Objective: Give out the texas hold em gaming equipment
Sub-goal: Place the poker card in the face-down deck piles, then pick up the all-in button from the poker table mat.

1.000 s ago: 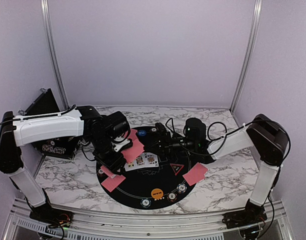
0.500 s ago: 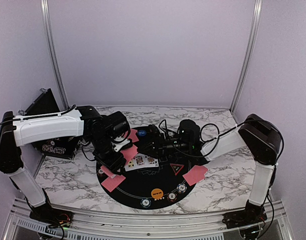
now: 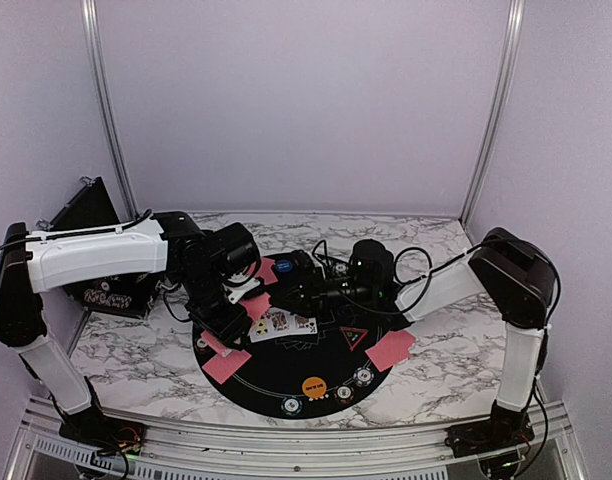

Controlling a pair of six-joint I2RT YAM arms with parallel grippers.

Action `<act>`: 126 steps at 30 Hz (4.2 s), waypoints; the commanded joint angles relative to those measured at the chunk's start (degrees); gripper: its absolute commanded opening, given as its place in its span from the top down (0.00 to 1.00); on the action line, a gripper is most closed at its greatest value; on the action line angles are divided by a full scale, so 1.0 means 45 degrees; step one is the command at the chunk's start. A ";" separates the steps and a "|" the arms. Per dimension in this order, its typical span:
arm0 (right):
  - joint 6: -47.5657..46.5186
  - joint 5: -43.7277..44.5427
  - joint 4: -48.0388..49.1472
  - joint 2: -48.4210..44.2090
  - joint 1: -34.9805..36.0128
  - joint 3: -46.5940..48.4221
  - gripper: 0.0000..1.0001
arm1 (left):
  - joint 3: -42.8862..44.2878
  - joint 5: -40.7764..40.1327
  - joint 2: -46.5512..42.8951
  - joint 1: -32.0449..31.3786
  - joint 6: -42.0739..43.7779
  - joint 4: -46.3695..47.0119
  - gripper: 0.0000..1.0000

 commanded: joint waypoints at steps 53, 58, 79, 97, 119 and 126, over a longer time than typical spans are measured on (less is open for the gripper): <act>-0.5117 0.0976 -0.6390 -0.0735 0.0517 0.1991 0.68 | 0.0360 -0.0075 -0.0090 0.0017 0.0156 -0.0184 0.41; -0.5666 0.1395 -0.7094 -0.1253 0.0506 0.2020 0.61 | 0.0336 -0.0075 -0.0071 0.0015 0.0140 -0.0166 0.41; -1.1148 0.8803 -1.5790 -0.4885 -0.0797 0.0787 0.34 | 0.0327 -0.0076 -0.0113 0.0006 0.0160 -0.0164 0.41; -1.2824 1.2386 -1.7863 -0.3131 0.0051 0.1147 0.10 | 0.0239 -0.0078 -0.0120 0.0012 0.0156 -0.0164 0.41; -1.2318 1.3206 -1.8406 -0.1999 0.0554 0.1620 0.32 | 0.0177 -0.0055 -0.0267 0.0018 0.0065 -0.0159 0.41; -1.1952 1.3454 -1.8873 -0.2225 0.0599 0.1682 0.27 | 0.0192 -0.0056 -0.0246 0.0016 0.0096 -0.0162 0.41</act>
